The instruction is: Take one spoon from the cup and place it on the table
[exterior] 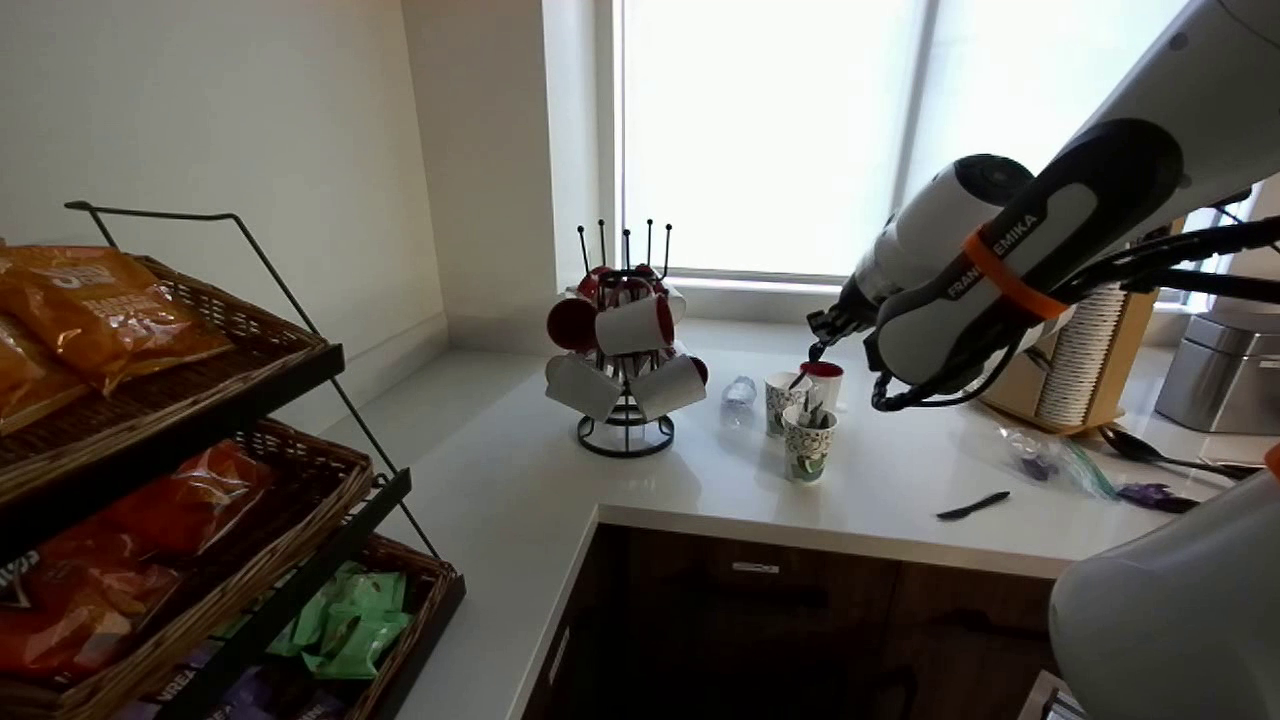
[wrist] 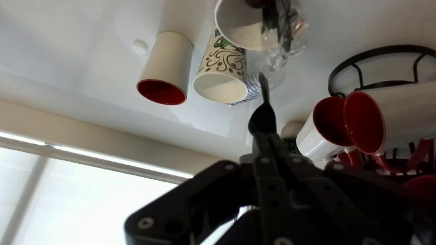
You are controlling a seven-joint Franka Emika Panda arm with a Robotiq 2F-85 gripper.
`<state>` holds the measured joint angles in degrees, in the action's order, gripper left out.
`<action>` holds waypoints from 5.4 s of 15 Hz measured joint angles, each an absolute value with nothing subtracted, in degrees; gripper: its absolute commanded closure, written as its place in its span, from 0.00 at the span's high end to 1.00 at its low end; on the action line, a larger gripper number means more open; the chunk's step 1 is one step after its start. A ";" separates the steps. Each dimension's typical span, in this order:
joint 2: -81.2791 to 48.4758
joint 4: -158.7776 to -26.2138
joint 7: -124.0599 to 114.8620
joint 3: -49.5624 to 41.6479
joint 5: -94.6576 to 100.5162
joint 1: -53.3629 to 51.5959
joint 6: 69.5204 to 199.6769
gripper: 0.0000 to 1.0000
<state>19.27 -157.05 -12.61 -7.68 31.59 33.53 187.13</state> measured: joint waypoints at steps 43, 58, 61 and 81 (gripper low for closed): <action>-1.81 -157.19 8.50 13.64 29.38 80.24 208.90 0.01; -19.83 -157.38 11.82 -10.57 29.71 55.00 227.40 0.81; -20.62 -157.37 11.63 -11.62 29.95 53.15 227.47 0.99; -1.86 -156.92 -3.05 -13.68 35.79 45.67 188.84 1.00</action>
